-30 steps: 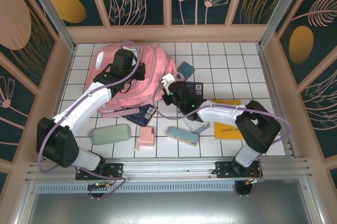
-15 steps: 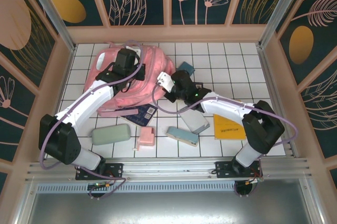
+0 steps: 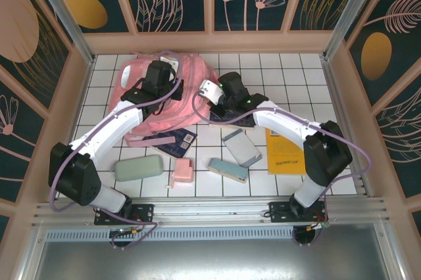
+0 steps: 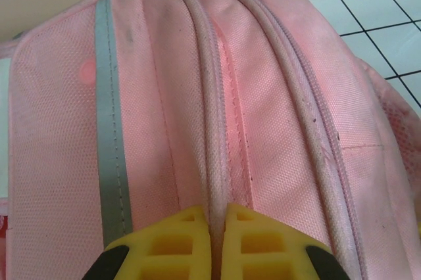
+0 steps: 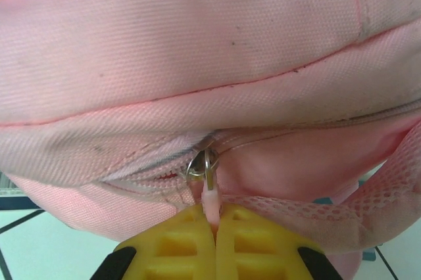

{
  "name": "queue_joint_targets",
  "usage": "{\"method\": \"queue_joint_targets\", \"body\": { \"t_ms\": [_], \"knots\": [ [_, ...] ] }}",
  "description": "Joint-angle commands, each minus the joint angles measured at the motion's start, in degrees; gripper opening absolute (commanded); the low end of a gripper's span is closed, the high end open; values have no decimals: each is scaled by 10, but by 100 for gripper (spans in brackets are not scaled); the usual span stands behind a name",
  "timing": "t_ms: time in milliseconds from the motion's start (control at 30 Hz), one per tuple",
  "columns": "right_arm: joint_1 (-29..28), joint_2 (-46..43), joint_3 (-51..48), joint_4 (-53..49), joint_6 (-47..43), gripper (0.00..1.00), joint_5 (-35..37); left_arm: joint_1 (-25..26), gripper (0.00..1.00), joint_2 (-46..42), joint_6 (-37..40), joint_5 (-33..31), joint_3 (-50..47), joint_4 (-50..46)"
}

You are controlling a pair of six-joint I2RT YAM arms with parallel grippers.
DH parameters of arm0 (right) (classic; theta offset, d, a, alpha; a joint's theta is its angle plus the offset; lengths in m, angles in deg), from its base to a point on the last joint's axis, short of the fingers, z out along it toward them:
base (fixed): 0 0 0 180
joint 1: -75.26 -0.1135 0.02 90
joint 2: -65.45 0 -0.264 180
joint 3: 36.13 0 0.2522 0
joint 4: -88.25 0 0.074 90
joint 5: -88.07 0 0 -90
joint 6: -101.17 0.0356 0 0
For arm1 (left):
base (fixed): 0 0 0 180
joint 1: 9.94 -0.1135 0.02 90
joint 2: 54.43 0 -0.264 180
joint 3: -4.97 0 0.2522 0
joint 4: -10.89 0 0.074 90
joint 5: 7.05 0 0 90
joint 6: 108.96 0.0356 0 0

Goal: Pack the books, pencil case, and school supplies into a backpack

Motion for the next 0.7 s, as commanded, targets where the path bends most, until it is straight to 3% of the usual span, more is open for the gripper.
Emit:
{"method": "queue_joint_targets", "body": {
  "t_ms": [0,100,200,300,400,667],
  "knots": [
    [29,16,37,20,26,0,7,13,0,-28,31,14,-3,23],
    [25,16,18,30,36,0,-45,13,0,-33,23,13,-1,25],
    [11,3,-41,112,68,1,-26,13,0,-37,13,16,5,26],
    [4,-17,-108,213,96,13,-3,13,0,-45,7,20,6,30],
    [-1,-27,-153,275,106,18,9,13,0,-50,5,25,4,31],
    [-7,-7,-147,277,107,27,5,13,0,-60,4,34,-5,39]
  ]
}}
